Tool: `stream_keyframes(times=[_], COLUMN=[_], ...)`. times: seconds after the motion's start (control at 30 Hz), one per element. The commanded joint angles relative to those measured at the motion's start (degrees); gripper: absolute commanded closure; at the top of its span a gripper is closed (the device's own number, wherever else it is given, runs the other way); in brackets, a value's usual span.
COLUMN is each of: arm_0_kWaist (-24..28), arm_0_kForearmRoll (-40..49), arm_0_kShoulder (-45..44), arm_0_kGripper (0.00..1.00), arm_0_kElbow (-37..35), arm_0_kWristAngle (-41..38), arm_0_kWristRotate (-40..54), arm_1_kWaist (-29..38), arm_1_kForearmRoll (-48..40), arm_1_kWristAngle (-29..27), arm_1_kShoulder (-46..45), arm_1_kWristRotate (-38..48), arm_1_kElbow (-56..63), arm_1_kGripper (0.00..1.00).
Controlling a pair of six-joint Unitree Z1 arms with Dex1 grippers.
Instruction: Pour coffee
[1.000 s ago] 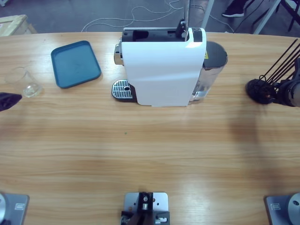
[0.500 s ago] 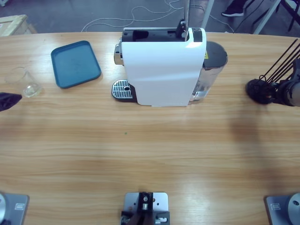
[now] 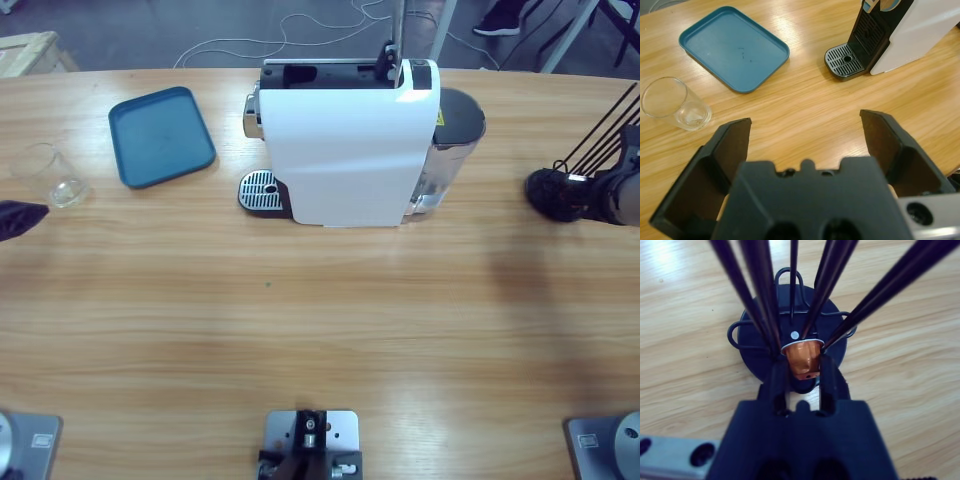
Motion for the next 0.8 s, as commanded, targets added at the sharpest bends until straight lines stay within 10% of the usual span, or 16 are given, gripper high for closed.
stream_keyframes(times=[0.03, 0.3, 0.8], arm_0_kWaist=[-0.44, -0.44, -0.44], arm_0_kForearmRoll=[-0.8, -0.8, -1.06], arm_0_kShoulder=[-0.66, -0.84, -1.05], arm_0_kGripper=[0.064, 0.064, 0.064], arm_0_kElbow=[2.15, 2.15, 2.33], arm_0_kWristAngle=[0.83, 0.83, 0.83], arm_0_kWristRotate=[-0.52, -0.52, -0.52], arm_1_kWaist=[-0.91, -0.55, 0.59], arm_1_kForearmRoll=[-0.86, 1.6, 41.75], arm_1_kWristAngle=[0.54, 1.17, 1.98], arm_1_kShoulder=[2.22, -7.88, -27.54], arm_1_kWristRotate=[-1.28, -6.25, -12.02], arm_1_kElbow=[0.39, -0.37, -35.46], arm_1_kGripper=[1.0, 1.0, 1.0])
